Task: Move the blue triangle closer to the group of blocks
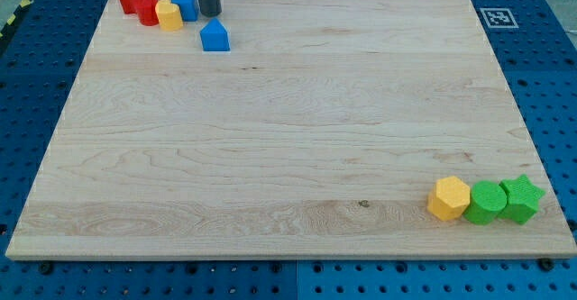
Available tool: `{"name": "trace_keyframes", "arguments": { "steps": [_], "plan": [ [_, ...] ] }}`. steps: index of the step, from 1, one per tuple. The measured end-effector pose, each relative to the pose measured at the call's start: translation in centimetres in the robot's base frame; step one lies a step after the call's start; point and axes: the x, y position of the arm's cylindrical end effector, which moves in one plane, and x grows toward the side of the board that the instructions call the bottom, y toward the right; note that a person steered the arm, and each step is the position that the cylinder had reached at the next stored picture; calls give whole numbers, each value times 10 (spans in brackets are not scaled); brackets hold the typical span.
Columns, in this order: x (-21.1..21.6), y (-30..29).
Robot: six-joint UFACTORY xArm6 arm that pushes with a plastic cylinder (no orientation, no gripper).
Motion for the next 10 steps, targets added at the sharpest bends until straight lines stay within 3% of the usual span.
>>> {"name": "trace_keyframes", "arguments": {
  "steps": [3, 4, 5, 6, 10],
  "plan": [
    [0, 14],
    [12, 89],
    [57, 158],
    [131, 170],
    [105, 68]
  ]
}}
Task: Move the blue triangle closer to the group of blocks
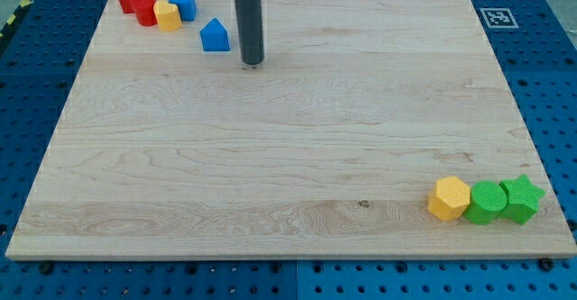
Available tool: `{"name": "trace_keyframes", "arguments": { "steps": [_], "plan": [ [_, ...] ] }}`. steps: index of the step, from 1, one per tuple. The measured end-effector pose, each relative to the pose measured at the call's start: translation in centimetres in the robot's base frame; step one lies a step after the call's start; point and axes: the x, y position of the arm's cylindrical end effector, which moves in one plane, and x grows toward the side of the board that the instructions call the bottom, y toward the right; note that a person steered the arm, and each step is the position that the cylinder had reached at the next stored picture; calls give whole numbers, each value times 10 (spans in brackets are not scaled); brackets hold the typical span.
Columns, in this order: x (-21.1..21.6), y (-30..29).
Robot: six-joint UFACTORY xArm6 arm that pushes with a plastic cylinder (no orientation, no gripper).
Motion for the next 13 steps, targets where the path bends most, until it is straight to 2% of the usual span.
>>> {"name": "trace_keyframes", "arguments": {
  "steps": [2, 3, 5, 13],
  "plan": [
    [-32, -18],
    [-32, -36],
    [4, -27],
    [-23, -67]
  ]
}}
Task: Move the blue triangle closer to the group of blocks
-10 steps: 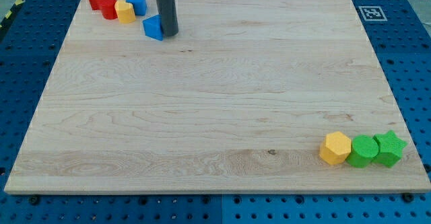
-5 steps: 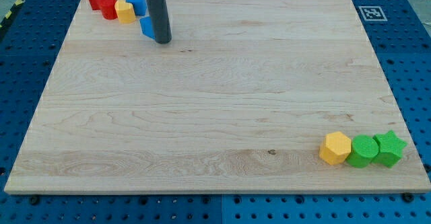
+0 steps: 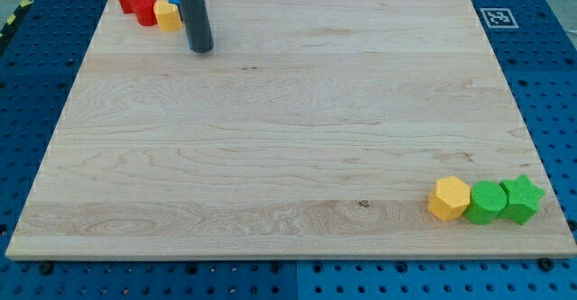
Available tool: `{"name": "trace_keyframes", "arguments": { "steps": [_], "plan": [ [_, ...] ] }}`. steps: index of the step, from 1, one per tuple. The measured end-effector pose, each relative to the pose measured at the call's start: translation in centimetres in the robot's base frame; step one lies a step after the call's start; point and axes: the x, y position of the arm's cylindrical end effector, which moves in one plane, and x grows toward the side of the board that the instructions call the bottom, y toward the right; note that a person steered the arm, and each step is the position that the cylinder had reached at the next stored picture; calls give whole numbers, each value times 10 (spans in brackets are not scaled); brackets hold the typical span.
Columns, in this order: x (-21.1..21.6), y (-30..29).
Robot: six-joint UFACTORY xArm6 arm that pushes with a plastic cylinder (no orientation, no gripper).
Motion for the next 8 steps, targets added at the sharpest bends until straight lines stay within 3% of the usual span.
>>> {"name": "trace_keyframes", "arguments": {
  "steps": [8],
  "plan": [
    [-53, -2]
  ]
}}
